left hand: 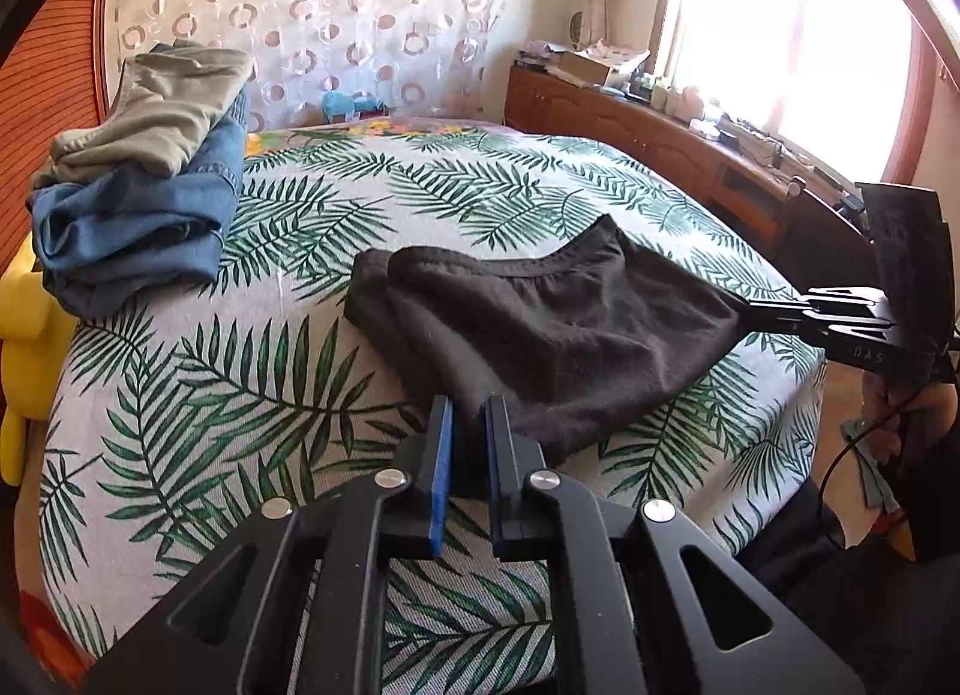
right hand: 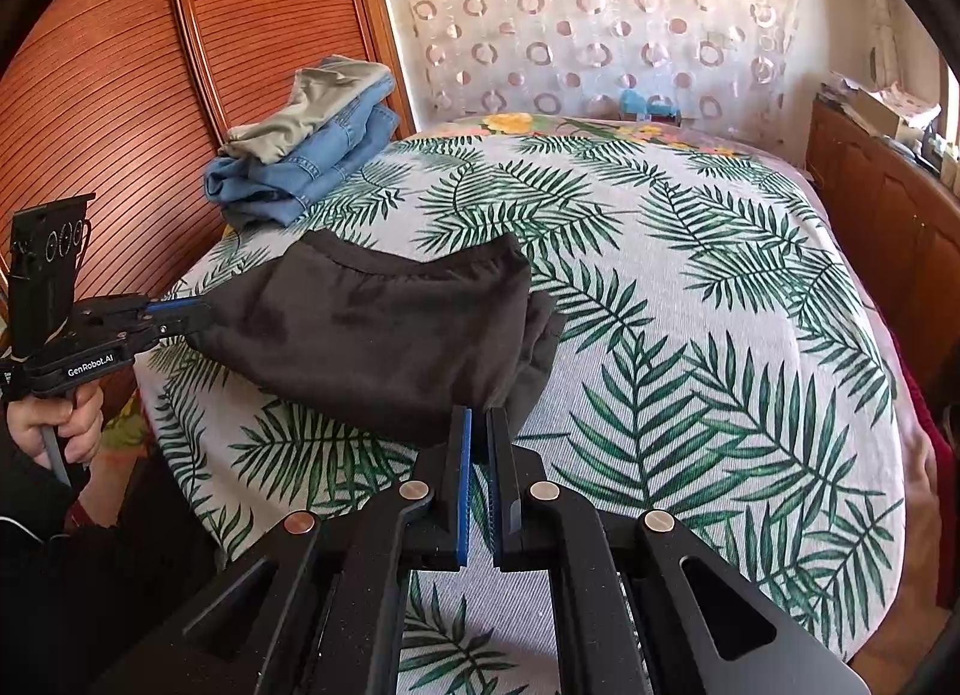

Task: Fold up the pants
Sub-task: 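Open the left gripper while the right gripper holds the shorts' edge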

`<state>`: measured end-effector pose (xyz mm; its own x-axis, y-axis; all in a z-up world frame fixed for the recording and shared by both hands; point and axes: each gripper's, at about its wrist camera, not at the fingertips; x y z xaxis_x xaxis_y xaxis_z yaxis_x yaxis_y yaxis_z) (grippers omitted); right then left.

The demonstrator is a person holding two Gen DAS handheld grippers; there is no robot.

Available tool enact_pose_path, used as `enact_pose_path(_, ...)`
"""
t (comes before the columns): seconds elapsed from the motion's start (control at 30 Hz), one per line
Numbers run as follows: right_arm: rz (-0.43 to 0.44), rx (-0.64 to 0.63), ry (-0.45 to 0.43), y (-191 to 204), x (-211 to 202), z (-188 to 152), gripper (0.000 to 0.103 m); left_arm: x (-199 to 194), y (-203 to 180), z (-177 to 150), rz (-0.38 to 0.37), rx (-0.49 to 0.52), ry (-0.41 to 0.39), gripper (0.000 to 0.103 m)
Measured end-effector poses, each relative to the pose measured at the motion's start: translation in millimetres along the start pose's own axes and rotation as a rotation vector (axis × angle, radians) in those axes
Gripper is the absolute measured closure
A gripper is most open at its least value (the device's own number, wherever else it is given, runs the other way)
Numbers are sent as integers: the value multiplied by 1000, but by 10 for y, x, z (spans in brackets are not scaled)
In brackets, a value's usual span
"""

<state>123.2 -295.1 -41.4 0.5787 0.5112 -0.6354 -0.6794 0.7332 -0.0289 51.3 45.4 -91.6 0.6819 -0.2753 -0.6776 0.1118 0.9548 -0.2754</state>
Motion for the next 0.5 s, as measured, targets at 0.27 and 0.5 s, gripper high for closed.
enact_pose_path(0.27,-19,4,10,30,24,28,99,-11,22,32,35,-8,-14,64)
enact_pose_path(0.5,-54,-3,-18,15,32,155,95,123,68,132,47,-21,-13,23)
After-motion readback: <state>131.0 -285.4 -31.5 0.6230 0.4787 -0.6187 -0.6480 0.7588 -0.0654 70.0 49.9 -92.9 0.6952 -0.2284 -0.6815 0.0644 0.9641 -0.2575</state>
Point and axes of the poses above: each gripper's, at about its wrist camera, not at the fingertips, and x roughly the way its jaws point, y to its left, z to its top, and after that the axes turned 11 degrees about -x, right-handed
